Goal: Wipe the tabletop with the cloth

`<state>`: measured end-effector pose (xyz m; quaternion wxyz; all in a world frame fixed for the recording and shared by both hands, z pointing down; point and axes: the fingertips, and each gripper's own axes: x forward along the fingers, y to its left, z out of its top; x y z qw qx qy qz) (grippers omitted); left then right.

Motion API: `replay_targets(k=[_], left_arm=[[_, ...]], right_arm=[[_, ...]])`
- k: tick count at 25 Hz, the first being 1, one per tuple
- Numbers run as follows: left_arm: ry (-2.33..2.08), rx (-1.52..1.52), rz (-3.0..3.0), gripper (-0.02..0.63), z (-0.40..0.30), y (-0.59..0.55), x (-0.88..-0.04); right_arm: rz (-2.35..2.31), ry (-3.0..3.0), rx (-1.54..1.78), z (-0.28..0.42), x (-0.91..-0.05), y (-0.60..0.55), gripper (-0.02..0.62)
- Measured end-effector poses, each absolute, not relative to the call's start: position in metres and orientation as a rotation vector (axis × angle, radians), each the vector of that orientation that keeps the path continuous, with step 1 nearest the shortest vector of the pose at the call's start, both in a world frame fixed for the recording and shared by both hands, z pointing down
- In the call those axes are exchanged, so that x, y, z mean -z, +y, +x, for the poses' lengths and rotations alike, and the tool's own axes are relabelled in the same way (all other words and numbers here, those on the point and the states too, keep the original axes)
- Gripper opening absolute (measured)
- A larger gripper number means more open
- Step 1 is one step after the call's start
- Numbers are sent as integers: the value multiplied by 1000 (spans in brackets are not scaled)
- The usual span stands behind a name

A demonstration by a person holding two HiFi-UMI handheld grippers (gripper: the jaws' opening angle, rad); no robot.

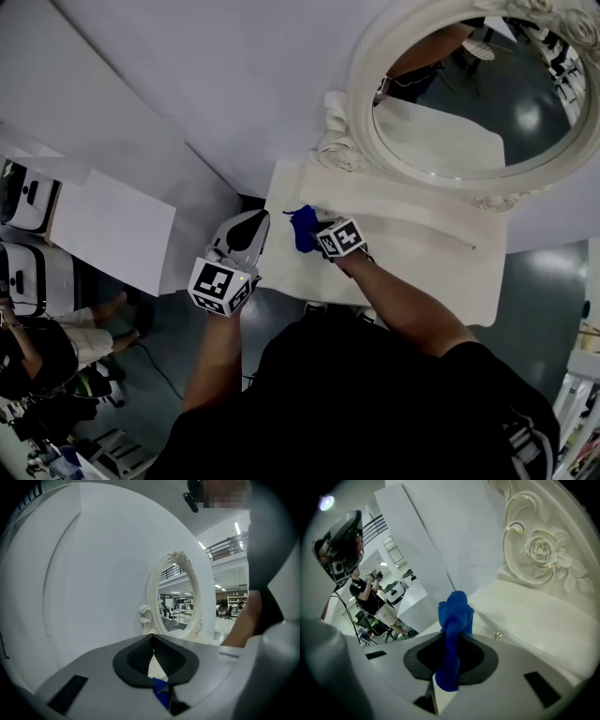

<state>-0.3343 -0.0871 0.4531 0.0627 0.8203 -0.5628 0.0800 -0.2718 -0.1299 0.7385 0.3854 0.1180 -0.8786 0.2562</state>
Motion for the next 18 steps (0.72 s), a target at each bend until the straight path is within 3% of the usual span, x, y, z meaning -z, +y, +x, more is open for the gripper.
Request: replay_targets(k=[11,18], left_arm=[[-1623,-268,2458,9,-342,-71,-479],[-1631,-278,2427,9,-355,-61,-486]], right_arm=[[267,-2181,-742,-336,-801,-111,60],[262,-2125,-716,-338,-837,-98,58]])
